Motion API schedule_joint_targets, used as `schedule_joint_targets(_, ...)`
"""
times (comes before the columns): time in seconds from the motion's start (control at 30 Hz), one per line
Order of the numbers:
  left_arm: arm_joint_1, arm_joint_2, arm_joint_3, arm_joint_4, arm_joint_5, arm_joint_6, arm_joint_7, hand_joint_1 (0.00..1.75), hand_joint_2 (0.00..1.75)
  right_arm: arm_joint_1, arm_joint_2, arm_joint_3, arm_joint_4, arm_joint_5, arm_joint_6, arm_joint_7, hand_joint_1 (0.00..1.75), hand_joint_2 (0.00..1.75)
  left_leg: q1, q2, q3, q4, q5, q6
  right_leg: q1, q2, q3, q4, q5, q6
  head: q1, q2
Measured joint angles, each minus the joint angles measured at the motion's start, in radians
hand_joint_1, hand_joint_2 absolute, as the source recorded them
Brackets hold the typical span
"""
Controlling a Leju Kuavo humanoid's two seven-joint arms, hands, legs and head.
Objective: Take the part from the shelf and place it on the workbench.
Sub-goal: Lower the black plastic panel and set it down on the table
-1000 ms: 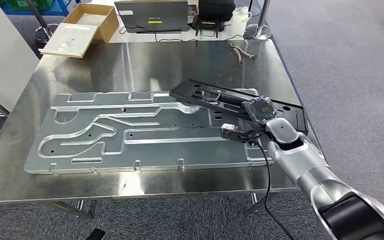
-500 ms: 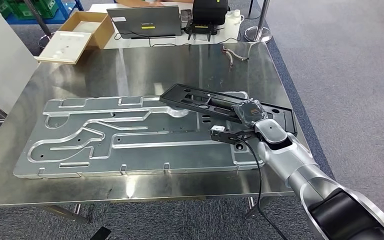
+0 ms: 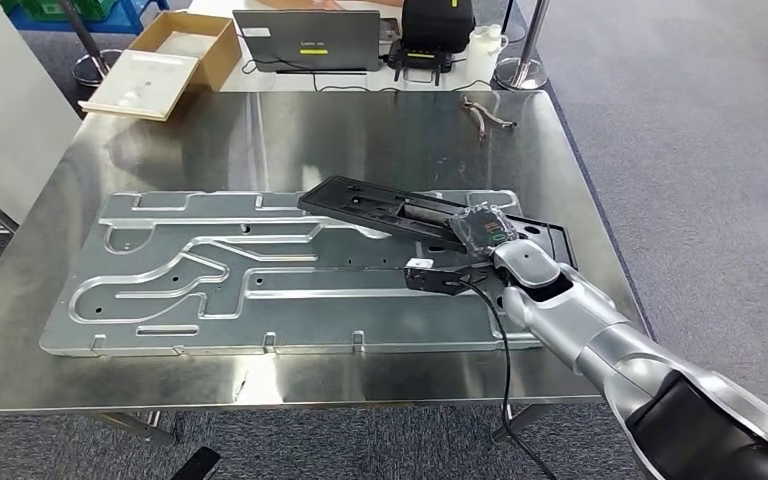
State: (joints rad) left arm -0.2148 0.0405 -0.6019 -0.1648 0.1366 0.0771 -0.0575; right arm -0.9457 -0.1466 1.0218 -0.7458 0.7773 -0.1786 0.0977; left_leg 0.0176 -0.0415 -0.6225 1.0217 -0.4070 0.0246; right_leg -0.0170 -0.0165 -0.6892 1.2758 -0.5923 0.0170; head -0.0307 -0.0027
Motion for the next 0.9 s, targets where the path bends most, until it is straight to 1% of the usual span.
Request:
schedule_joint_targets(0.03, 0.000, 0.000, 0.000, 0.000, 0.000, 0.000, 0.000, 0.00, 1.75, -0.001, 0.001, 0.010, -0.003, -0.004, 0.001, 0.002, 1.75, 1.75, 0.000, -0.001, 0.002, 0.000, -0.001, 0.001, -0.001, 0.002, -0.016, 0.030, 0.002, 0.000, 0.000, 0.000)
schedule_joint_targets(0.07, 0.000, -0.001, 0.000, 0.000, 0.000, -0.001, 0.000, 0.00, 1.75, -0.003, 0.001, 0.017, -0.005, -0.006, 0.001, 0.003, 1.75, 1.75, 0.000, -0.003, 0.004, 0.001, -0.003, 0.000, -0.002, 0.002, -0.016, 0.021, 0.024, -0.001, 0.000, 0.000)
schedule_joint_targets(0.1, 0.000, -0.001, 0.000, 0.000, 0.000, -0.001, 0.001, 0.00, 1.75, -0.007, 0.001, 0.022, -0.007, -0.008, 0.002, 0.004, 1.75, 1.75, 0.000, -0.005, 0.008, 0.002, -0.006, -0.001, -0.003, 0.001, 0.002, -0.025, 0.061, -0.004, 0.000, 0.000)
schedule_joint_targets(0.13, 0.000, -0.002, 0.000, 0.000, 0.000, -0.002, 0.001, 0.00, 1.75, -0.011, 0.001, 0.028, -0.009, -0.010, 0.005, 0.005, 1.75, 1.75, 0.000, -0.007, 0.011, 0.002, -0.009, -0.003, -0.003, -0.004, 0.030, -0.093, 0.100, -0.008, 0.000, 0.000)
schedule_joint_targets(0.17, 0.000, -0.003, 0.000, 0.000, 0.000, -0.002, 0.001, 0.00, 1.75, -0.015, 0.002, 0.034, -0.011, -0.012, 0.009, 0.006, 1.75, 1.75, -0.003, -0.007, 0.011, 0.004, -0.011, -0.007, 0.001, -0.011, 0.057, -0.155, 0.127, -0.012, 0.000, 0.000)
schedule_joint_targets(0.2, 0.000, -0.003, 0.000, 0.000, 0.000, -0.002, 0.001, 0.00, 1.75, -0.020, 0.003, 0.040, -0.013, -0.016, 0.014, 0.006, 1.75, 1.75, -0.005, -0.007, 0.009, 0.005, -0.013, -0.012, 0.004, -0.019, 0.078, -0.204, 0.139, -0.016, 0.000, 0.000)
schedule_joint_targets(0.23, 0.000, -0.003, 0.000, 0.000, 0.001, -0.002, 0.001, 0.00, 1.75, -0.024, 0.003, 0.048, -0.018, -0.020, 0.019, 0.006, 1.75, 1.75, -0.007, -0.006, 0.006, 0.006, -0.013, -0.016, 0.008, -0.025, 0.089, -0.231, 0.140, -0.019, 0.000, 0.000)
schedule_joint_targets(0.27, 0.000, -0.003, 0.000, 0.000, 0.001, -0.003, 0.001, 0.00, 1.75, -0.026, 0.004, 0.055, -0.023, -0.024, 0.024, 0.006, 1.75, 1.75, -0.008, -0.005, 0.003, 0.005, -0.013, -0.022, 0.011, -0.026, 0.092, -0.238, 0.134, -0.021, 0.000, 0.000)
schedule_joint_targets(0.33, 0.000, -0.003, 0.000, 0.000, 0.001, -0.003, 0.002, 0.00, 1.75, -0.030, 0.004, 0.067, -0.036, -0.034, 0.032, 0.007, 1.75, 1.75, -0.007, -0.004, 0.000, 0.008, -0.016, -0.033, 0.009, -0.026, 0.095, -0.248, 0.134, -0.028, 0.000, 0.000)
schedule_joint_targets(0.37, 0.000, -0.003, 0.000, 0.000, 0.001, -0.003, 0.002, 0.00, 1.75, -0.031, 0.004, 0.072, -0.041, -0.038, 0.035, 0.007, 1.75, 1.75, -0.006, 0.000, -0.005, 0.023, -0.029, -0.040, 0.007, -0.029, 0.098, -0.252, 0.136, -0.033, 0.000, 0.000)
schedule_joint_targets(0.4, -0.002, -0.003, 0.000, 0.000, 0.001, -0.003, 0.002, 0.00, 1.75, -0.033, 0.003, 0.077, -0.046, -0.042, 0.038, 0.008, 1.75, 1.75, -0.006, 0.005, -0.017, 0.054, -0.051, -0.046, 0.005, -0.033, 0.101, -0.257, 0.137, -0.038, 0.000, 0.000)
schedule_joint_targets(0.43, -0.002, -0.003, 0.000, 0.000, 0.001, -0.003, 0.002, 0.00, 1.75, -0.033, 0.001, 0.081, -0.049, -0.047, 0.041, 0.009, 1.75, 1.75, -0.006, 0.011, -0.040, 0.107, -0.082, -0.051, 0.005, -0.037, 0.103, -0.259, 0.137, -0.042, 0.000, 0.000)
schedule_joint_targets(0.47, -0.002, -0.003, 0.000, 0.000, 0.001, -0.003, 0.002, 0.00, 1.75, -0.033, -0.001, 0.087, -0.051, -0.052, 0.046, 0.010, 1.75, 1.75, -0.006, 0.016, -0.070, 0.172, -0.115, -0.055, 0.006, -0.039, 0.104, -0.259, 0.136, -0.045, 0.000, 0.000)
schedule_joint_targets(0.5, -0.001, -0.003, -0.001, 0.000, 0.001, -0.003, 0.002, 0.00, 1.75, -0.033, -0.002, 0.095, -0.053, -0.060, 0.052, 0.013, 1.75, 1.75, -0.006, 0.020, -0.100, 0.233, -0.139, -0.059, 0.007, -0.041, 0.105, -0.259, 0.135, -0.046, 0.000, 0.000)
schedule_joint_targets(0.53, 0.000, -0.003, -0.001, 0.000, 0.001, -0.003, 0.003, 0.00, 1.75, -0.033, -0.003, 0.105, -0.054, -0.070, 0.058, 0.015, 1.75, 1.75, -0.005, 0.021, -0.121, 0.272, -0.148, -0.061, 0.008, -0.041, 0.106, -0.258, 0.134, -0.047, 0.000, 0.000)
schedule_joint_targets(0.57, 0.001, -0.003, -0.001, 0.000, 0.000, -0.003, 0.004, 0.00, 1.75, -0.034, -0.004, 0.115, -0.054, -0.081, 0.063, 0.018, 1.75, 1.75, -0.005, 0.022, -0.123, 0.274, -0.137, -0.062, 0.008, -0.041, 0.108, -0.257, 0.132, -0.047, 0.000, 0.000)
schedule_joint_targets(0.6, 0.000, -0.003, -0.001, 0.000, 0.000, -0.002, 0.006, 0.00, 1.75, -0.035, -0.004, 0.126, -0.055, -0.093, 0.066, 0.022, 1.75, 1.75, -0.005, 0.022, -0.106, 0.236, -0.108, -0.063, 0.008, -0.040, 0.110, -0.256, 0.131, -0.046, 0.000, 0.000)
schedule_joint_targets(0.63, 0.000, -0.003, -0.001, 0.000, 0.000, -0.002, 0.007, 0.00, 1.75, -0.036, -0.005, 0.136, -0.055, -0.104, 0.067, 0.024, 1.75, 1.75, -0.004, 0.020, -0.075, 0.171, -0.070, -0.062, 0.007, -0.039, 0.113, -0.254, 0.128, -0.044, 0.000, 0.000)
schedule_joint_targets(0.67, -0.001, -0.003, -0.001, 0.000, 0.000, -0.001, 0.008, 0.00, 1.75, -0.039, -0.006, 0.147, -0.055, -0.117, 0.066, 0.026, 1.75, 1.75, -0.005, 0.017, -0.043, 0.104, -0.042, -0.060, 0.008, -0.037, 0.116, -0.252, 0.124, -0.041, 0.000, 0.000)
schedule_joint_targets(0.7, -0.002, -0.003, -0.001, 0.000, 0.000, -0.001, 0.008, 0.00, 1.75, -0.042, -0.009, 0.159, -0.055, -0.129, 0.064, 0.027, 1.75, 1.75, -0.006, 0.013, -0.018, 0.050, -0.022, -0.054, 0.009, -0.032, 0.118, -0.250, 0.122, -0.037, 0.000, 0.000)
schedule_joint_targets(0.73, -0.002, -0.003, -0.001, 0.000, 0.000, -0.001, 0.009, 0.00, 1.75, -0.045, -0.013, 0.170, -0.055, -0.140, 0.062, 0.027, 1.75, 1.75, -0.008, 0.010, -0.004, 0.020, -0.014, -0.047, 0.011, -0.030, 0.120, -0.249, 0.120, -0.032, 0.000, 0.000)
schedule_joint_targets(0.77, -0.001, -0.004, -0.001, 0.000, 0.000, -0.001, 0.009, 0.00, 1.75, -0.047, -0.018, 0.182, -0.055, -0.150, 0.058, 0.026, 1.75, 1.75, -0.011, 0.009, -0.002, 0.011, -0.016, -0.038, 0.012, -0.028, 0.122, -0.249, 0.119, -0.027, 0.000, 0.000)
schedule_joint_targets(0.83, -0.001, -0.004, -0.001, 0.000, 0.000, -0.001, 0.010, 0.00, 1.75, -0.048, -0.027, 0.198, -0.055, -0.163, 0.052, 0.025, 1.75, 1.75, -0.009, 0.010, 0.002, 0.006, -0.011, -0.022, 0.012, -0.028, 0.123, -0.250, 0.117, -0.018, 0.000, 0.000)
schedule_joint_targets(0.87, -0.002, -0.005, -0.001, 0.000, 0.000, -0.001, 0.010, 0.00, 1.75, -0.049, -0.031, 0.204, -0.054, -0.168, 0.050, 0.024, 1.75, 1.75, -0.007, 0.010, 0.005, 0.003, -0.008, -0.014, 0.010, -0.025, 0.120, -0.240, 0.108, -0.014, 0.000, 0.000)
schedule_joint_targets(0.9, -0.004, -0.006, -0.002, 0.000, 0.000, -0.001, 0.010, 0.00, 1.75, -0.049, -0.033, 0.209, -0.054, -0.172, 0.048, 0.024, 1.75, 1.75, -0.004, 0.008, 0.008, 0.000, -0.005, -0.008, 0.008, -0.020, 0.109, -0.213, 0.088, -0.011, 0.000, 0.000)
